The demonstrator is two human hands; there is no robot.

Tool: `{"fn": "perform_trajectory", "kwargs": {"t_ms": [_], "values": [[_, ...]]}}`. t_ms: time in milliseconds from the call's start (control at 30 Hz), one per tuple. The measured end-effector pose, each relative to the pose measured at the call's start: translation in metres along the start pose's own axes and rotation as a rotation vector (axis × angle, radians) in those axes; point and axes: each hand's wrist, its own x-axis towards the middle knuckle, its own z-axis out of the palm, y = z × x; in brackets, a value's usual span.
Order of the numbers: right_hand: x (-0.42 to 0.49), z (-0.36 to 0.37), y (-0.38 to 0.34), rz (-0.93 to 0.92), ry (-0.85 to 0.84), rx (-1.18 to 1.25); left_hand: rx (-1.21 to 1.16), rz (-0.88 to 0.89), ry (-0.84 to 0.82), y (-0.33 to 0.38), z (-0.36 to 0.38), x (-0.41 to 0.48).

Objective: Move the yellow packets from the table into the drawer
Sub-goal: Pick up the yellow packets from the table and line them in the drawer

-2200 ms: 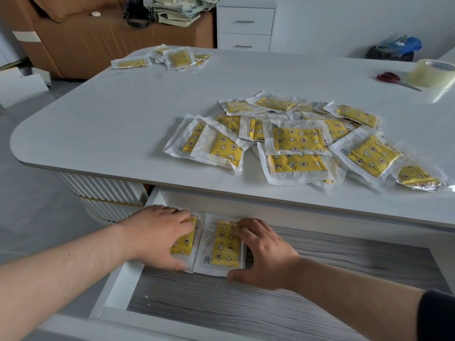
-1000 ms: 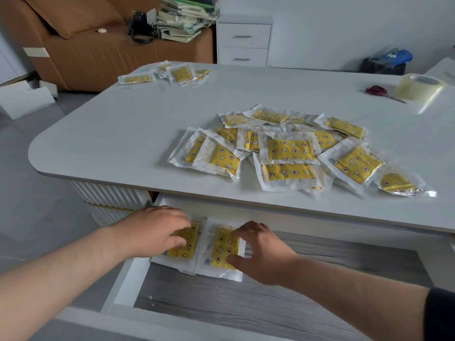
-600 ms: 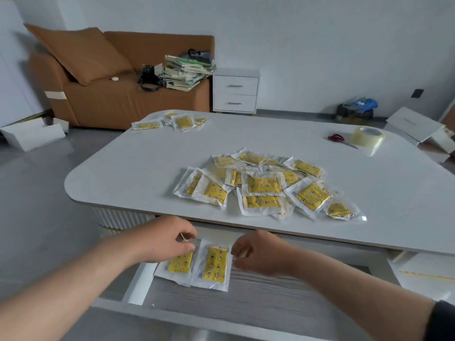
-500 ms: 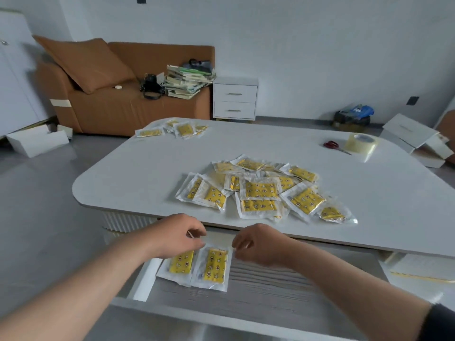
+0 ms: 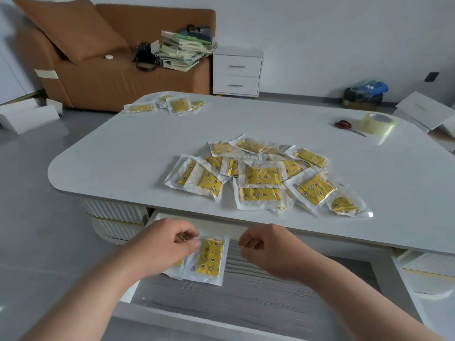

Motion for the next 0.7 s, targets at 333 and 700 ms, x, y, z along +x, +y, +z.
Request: {"fn": "perform_trajectory", "kwargs": {"t_ms": [333,700], "values": [[0.040,-0.027,-0.025,0.064,-0.089,0.162,-0.233,-0.115,0.024,0.015,-0.031,0.032],[0.005,-0.190,-0.207,0.172,-0.157,0.168,-0.248,-0.282,-0.081,0.123,-0.234,-0.049]]}}
